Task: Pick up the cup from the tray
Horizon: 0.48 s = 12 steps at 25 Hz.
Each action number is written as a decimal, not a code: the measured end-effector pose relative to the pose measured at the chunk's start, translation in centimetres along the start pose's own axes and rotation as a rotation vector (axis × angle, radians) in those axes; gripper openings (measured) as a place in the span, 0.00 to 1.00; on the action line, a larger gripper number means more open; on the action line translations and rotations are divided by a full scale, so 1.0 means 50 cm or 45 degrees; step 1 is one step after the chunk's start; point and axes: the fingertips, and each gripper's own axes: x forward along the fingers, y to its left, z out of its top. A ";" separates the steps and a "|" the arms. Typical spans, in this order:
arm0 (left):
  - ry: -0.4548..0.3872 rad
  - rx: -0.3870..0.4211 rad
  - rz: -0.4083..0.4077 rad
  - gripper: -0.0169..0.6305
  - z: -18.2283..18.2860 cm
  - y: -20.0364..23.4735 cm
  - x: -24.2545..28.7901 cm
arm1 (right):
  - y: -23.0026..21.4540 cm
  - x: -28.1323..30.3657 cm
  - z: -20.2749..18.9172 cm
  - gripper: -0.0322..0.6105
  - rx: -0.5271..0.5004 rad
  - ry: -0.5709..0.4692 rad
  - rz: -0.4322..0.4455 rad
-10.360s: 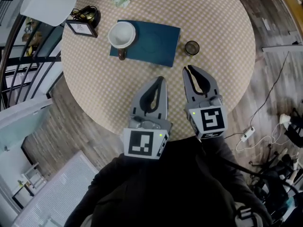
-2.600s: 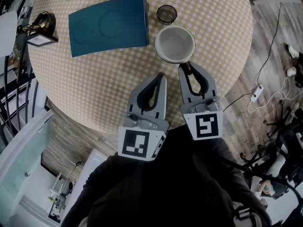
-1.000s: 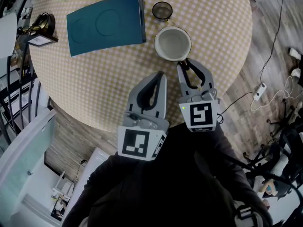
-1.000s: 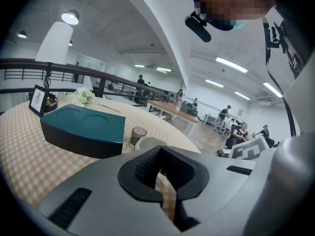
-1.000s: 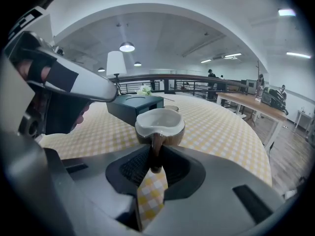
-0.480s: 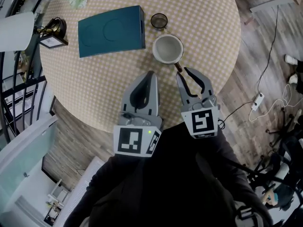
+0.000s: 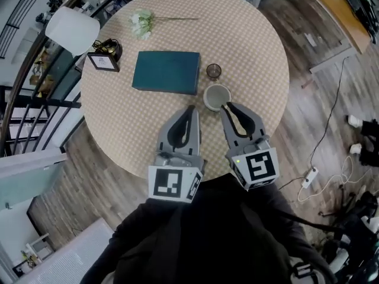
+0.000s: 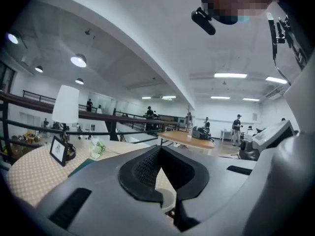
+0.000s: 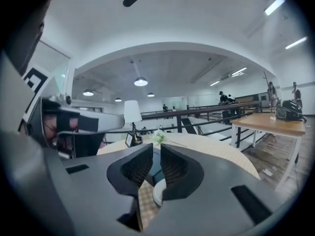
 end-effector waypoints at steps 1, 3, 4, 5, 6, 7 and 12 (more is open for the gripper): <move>-0.029 0.019 0.010 0.03 0.019 -0.002 -0.006 | 0.003 -0.003 0.028 0.12 0.032 -0.025 0.019; -0.086 0.046 0.040 0.03 0.056 -0.001 -0.016 | 0.012 -0.005 0.081 0.10 0.063 -0.093 0.065; -0.114 0.054 0.058 0.03 0.073 0.004 -0.020 | 0.018 -0.003 0.105 0.10 0.052 -0.126 0.087; -0.142 0.062 0.077 0.03 0.089 0.010 -0.023 | 0.024 0.001 0.127 0.09 0.030 -0.153 0.105; -0.168 0.071 0.094 0.03 0.103 0.017 -0.025 | 0.030 0.007 0.146 0.09 0.006 -0.177 0.121; -0.190 0.077 0.112 0.03 0.115 0.023 -0.028 | 0.037 0.012 0.162 0.08 -0.013 -0.198 0.138; -0.242 0.088 0.184 0.03 0.129 0.043 -0.051 | 0.073 0.019 0.184 0.06 -0.031 -0.237 0.212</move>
